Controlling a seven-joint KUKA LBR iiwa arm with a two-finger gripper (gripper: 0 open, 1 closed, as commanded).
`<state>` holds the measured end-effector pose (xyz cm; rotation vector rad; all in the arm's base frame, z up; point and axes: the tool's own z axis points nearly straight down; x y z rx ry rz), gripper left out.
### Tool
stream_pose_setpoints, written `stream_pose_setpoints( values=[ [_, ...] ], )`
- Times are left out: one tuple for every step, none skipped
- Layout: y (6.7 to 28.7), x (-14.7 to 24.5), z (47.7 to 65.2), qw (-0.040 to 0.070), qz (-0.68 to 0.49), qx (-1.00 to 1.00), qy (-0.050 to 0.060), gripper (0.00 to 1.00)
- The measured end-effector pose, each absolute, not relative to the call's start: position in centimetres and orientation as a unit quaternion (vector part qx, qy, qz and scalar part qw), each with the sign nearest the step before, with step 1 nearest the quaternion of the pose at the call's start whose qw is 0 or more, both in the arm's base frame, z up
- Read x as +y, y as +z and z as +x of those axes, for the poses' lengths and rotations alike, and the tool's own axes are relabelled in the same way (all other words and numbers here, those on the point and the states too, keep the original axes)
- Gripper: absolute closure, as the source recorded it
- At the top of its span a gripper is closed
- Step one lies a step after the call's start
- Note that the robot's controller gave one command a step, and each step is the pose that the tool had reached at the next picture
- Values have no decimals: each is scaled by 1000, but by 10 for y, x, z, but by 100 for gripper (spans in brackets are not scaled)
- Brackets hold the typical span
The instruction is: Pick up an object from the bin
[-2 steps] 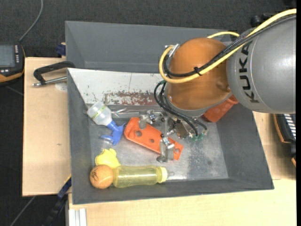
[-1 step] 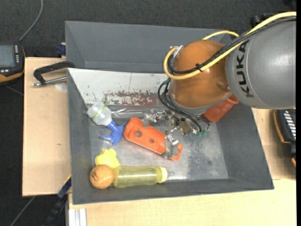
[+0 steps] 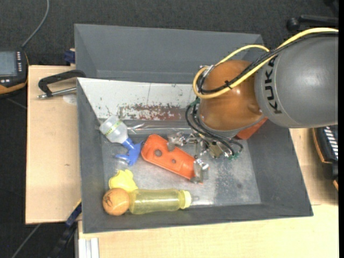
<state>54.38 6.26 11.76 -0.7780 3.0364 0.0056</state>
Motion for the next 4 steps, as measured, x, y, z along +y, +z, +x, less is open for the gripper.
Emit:
stream_pose_setpoints(
  values=[
    [84, 46, 552, 4, -292, 956, 2, 0],
    [73, 49, 532, 8, -277, 961, 2, 100],
    [72, 49, 532, 8, -277, 961, 2, 100],
    [122, 51, 520, 6, -284, 959, 3, 100]
  ],
)
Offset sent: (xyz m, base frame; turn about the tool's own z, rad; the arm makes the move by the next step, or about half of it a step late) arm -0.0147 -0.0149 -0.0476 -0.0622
